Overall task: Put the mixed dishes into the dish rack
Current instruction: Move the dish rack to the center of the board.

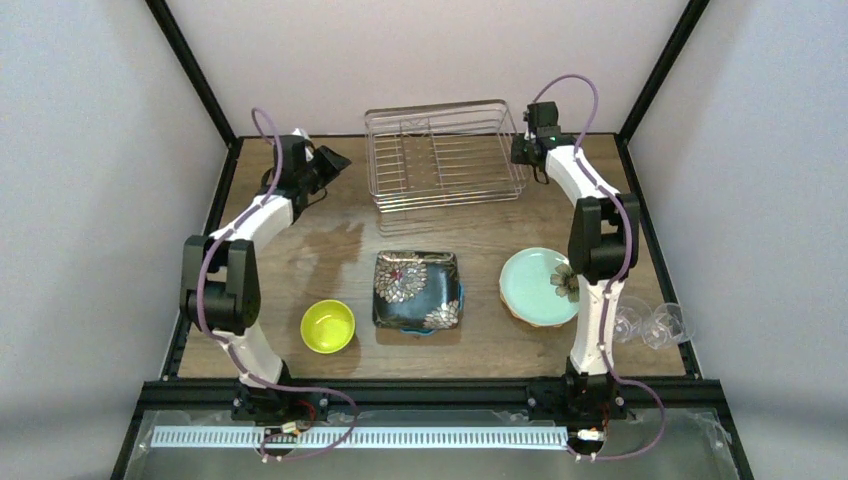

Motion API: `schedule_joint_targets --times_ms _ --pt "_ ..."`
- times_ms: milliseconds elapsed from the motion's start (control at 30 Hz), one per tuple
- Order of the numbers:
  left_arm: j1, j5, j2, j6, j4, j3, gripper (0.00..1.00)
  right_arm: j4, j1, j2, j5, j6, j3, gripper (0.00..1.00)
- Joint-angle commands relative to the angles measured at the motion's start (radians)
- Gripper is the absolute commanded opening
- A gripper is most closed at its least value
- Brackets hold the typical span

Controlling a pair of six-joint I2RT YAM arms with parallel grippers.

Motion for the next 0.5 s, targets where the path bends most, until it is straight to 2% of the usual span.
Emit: schedule_joint_targets --times_ms 0,467 --pt "-0.004 -0.003 -0.042 0.021 -0.011 -0.027 1.00 -0.039 0.003 -0.124 0.114 0.011 -0.010 0.01" --pt "-0.003 -0.023 -0.049 0.046 -0.020 -0.050 1.00 -0.038 0.009 -0.084 0.070 -0.002 0.003 0.02"
